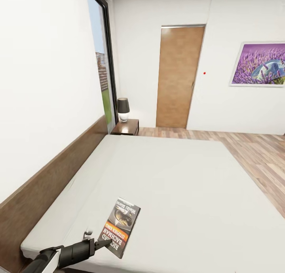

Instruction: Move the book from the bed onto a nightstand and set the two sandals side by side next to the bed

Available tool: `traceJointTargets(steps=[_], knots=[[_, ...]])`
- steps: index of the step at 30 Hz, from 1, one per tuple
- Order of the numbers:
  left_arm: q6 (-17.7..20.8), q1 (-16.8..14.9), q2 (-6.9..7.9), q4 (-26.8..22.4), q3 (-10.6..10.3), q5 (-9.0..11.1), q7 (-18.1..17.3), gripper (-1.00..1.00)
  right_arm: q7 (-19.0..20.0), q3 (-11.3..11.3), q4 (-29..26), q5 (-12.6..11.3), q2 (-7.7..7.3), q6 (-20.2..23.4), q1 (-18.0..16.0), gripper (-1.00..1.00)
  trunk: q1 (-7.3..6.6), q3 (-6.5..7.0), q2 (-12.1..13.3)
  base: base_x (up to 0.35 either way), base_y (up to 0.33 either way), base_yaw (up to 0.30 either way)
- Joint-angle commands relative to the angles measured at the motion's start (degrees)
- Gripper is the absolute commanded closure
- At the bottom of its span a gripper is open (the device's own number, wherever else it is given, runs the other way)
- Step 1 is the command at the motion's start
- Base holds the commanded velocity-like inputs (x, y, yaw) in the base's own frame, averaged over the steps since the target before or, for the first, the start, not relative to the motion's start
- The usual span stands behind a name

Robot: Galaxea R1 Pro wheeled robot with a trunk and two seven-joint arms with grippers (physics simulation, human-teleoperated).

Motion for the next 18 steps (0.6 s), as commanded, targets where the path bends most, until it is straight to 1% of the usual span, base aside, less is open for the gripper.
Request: traceJointTargets(steps=[1, 18], knots=[[0.5, -0.1, 0.07, 0.0, -0.3, 0.5, 0.1, 1.00, 0.0, 0.3, 0.0, -0.6, -0.07, 0.5, 0.0, -1.00, 0.04, -0.13, -0.1, 0.000, 0.000, 0.000], [0.5, -0.1, 0.07, 0.0, -0.3, 0.6, 0.1, 1.00, -0.1, -0.1, 0.4, -0.7, -0.18, 0.6, 0.0, -1.00, 0.04, -0.09, -0.1, 0.000, 0.000, 0.004]])
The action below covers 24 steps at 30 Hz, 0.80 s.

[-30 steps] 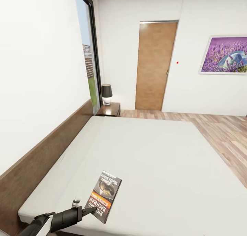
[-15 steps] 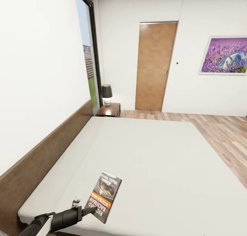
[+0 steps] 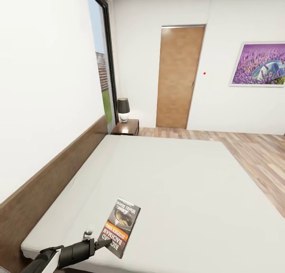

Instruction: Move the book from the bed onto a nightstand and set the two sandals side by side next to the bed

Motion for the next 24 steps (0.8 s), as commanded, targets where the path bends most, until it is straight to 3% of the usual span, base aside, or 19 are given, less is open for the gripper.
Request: traceJointTargets(steps=[1, 24], knots=[[0.5, -0.1, 0.07, 0.0, -0.3, 0.5, 0.1, 1.00, 0.0, 0.3, 0.0, -0.6, -0.07, 0.5, 0.0, -1.00, 0.04, -0.13, -0.1, 0.000, 0.000, 0.084], [0.5, -0.1, 0.05, 0.0, -0.3, 0.5, 0.1, 1.00, -0.9, 0.2, 0.0, -0.6, 0.01, 0.5, 0.0, -1.00, 0.04, -0.13, -0.1, 0.000, 0.000, 0.242]])
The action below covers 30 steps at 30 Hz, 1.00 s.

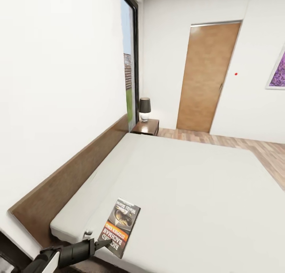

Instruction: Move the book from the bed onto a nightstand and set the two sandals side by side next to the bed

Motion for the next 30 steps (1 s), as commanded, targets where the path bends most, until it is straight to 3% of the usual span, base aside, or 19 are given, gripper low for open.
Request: traceJointTargets(steps=[1, 25, 27, 28, 30], knots=[[0.5, -0.1, 0.05, 0.0, -0.3, 0.5, 0.1, 1.00, 0.0, 0.2, 0.0, -0.6, -0.07, 0.5, 0.0, -1.00, 0.04, -0.13, -0.1, 0.000, 0.000, 0.271], [0.5, -0.1, 0.06, 0.1, -0.3, 0.5, 0.2, 1.00, 0.1, 0.0, 0.0, -0.7, -0.23, 0.5, -0.1, -1.00, 0.04, -0.13, -0.1, 0.000, 0.000, 0.276], [0.5, -0.1, 0.13, 0.9, -0.2, 0.5, 0.3, 1.00, 0.1, -2.4, 0.0, -0.8, -0.37, 0.5, 0.0, -1.00, 0.04, -0.13, -0.1, 0.000, 0.000, 0.279], [-0.2, -0.1, 0.22, 2.4, 0.0, 0.4, 0.4, 1.00, 0.1, -10.0, 0.0, -0.8, -0.42, 0.5, 0.0, -1.00, 0.04, -0.13, -0.1, 0.000, 0.000, 0.284], [-0.9, -0.1, 0.30, 2.9, 0.0, 0.4, 0.5, 1.00, 0.1, -13.3, 0.1, -0.8, -0.41, 0.5, 0.0, -1.00, 0.04, -0.13, -0.1, 0.000, 0.000, 0.285]])
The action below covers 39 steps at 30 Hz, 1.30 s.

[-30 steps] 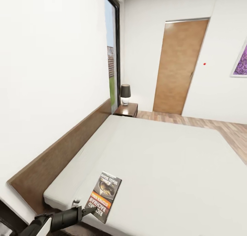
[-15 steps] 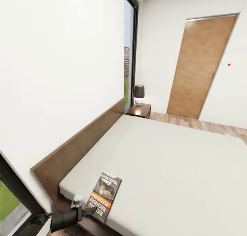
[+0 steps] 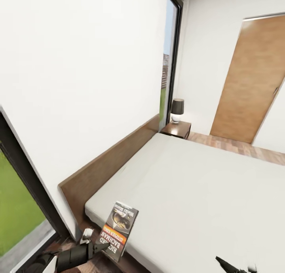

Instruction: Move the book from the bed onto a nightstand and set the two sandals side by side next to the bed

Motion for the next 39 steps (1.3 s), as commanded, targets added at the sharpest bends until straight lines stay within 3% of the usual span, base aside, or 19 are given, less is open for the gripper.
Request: traceJointTargets(steps=[1, 3, 8, 12, 15, 25, 39], knots=[[0.1, -0.1, 0.11, 0.2, -0.3, 0.6, 0.1, 1.00, 0.1, -1.5, 0.0, -0.3, 0.00, 0.6, 0.0, -1.00, 0.04, -0.13, -0.1, 0.000, 0.000, 0.285], [-1.2, -0.1, 0.31, 0.7, -0.2, 0.7, 0.1, 1.00, 0.2, -5.4, 0.0, -0.2, -0.03, 0.6, 0.0, -1.00, 0.04, -0.13, -0.1, 0.000, 0.000, 0.286], [-3.4, -0.1, 0.57, 5.9, 0.2, 0.9, 0.1, 1.00, 0.1, -7.8, 0.8, -0.2, -0.07, 0.6, 0.0, -1.00, 0.04, -0.13, -0.1, 0.000, 0.000, 0.286], [-8.5, -0.1, 1.57, 9.4, 3.5, 0.9, 0.1, 1.00, 0.1, -8.1, 3.7, -0.2, -0.08, 0.5, 0.0, -1.00, 0.04, -0.13, -0.1, 0.000, 0.000, 0.287], [-10.7, -0.1, 1.57, 10.3, 4.4, 0.9, 0.1, 1.00, 0.1, -8.2, 5.0, -0.2, -0.08, -1.0, 0.0, -1.00, 0.04, -0.13, -0.1, 0.000, 0.000, 0.287], [-12.2, -0.1, 1.06, 10.9, 4.9, 0.8, 0.0, 1.00, 0.1, -8.0, 10.8, -0.1, -0.02, -9.0, 0.0, -1.00, 0.04, -0.13, -0.1, 0.000, 0.000, 0.287], [-12.3, -0.1, 0.77, 11.8, 4.9, 0.8, 0.1, 1.00, 0.0, -8.0, 11.4, -0.1, 0.01, -9.7, 0.0, -1.00, 0.04, -0.13, -0.1, 0.000, 0.000, 0.286]])
